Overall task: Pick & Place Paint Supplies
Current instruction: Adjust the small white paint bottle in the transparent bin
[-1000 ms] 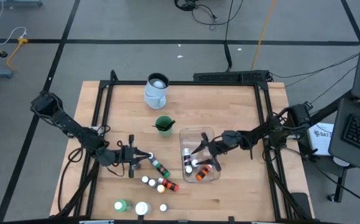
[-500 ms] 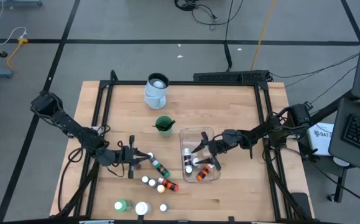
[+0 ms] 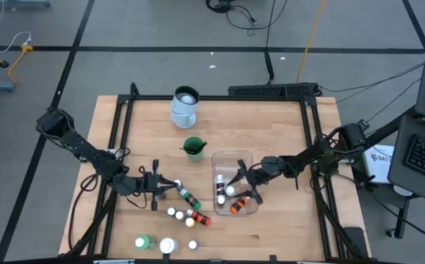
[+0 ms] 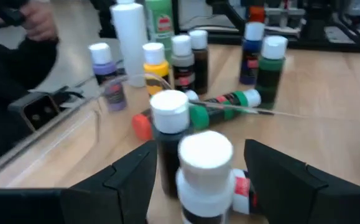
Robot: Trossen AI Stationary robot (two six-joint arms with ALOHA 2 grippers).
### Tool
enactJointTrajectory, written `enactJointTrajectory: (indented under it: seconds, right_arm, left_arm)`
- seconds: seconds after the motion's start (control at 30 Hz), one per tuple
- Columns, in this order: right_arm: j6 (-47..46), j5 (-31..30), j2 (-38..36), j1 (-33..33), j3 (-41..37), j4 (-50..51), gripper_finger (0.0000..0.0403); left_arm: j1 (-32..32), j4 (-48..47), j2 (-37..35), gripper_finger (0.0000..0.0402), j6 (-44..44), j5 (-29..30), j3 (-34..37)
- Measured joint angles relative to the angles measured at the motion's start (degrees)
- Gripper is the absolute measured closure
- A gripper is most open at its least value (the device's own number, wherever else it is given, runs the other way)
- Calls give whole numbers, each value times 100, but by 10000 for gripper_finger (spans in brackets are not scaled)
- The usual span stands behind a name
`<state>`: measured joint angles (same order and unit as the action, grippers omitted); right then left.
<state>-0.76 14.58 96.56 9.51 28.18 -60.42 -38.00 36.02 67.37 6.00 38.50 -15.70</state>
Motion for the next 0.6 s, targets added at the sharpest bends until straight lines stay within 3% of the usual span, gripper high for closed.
enactJointTrajectory:
  seconds: [0.37, 0.6]
  right_arm:
    - [293, -126, 2, -3, 0, 74, 165]
    - [476, -111, 2, -3, 2, 76, 194]
  left_arm:
    - [-2, -29, 0, 380, -2, -2, 0]
    - [0, -29, 0, 380, -2, -2, 0]
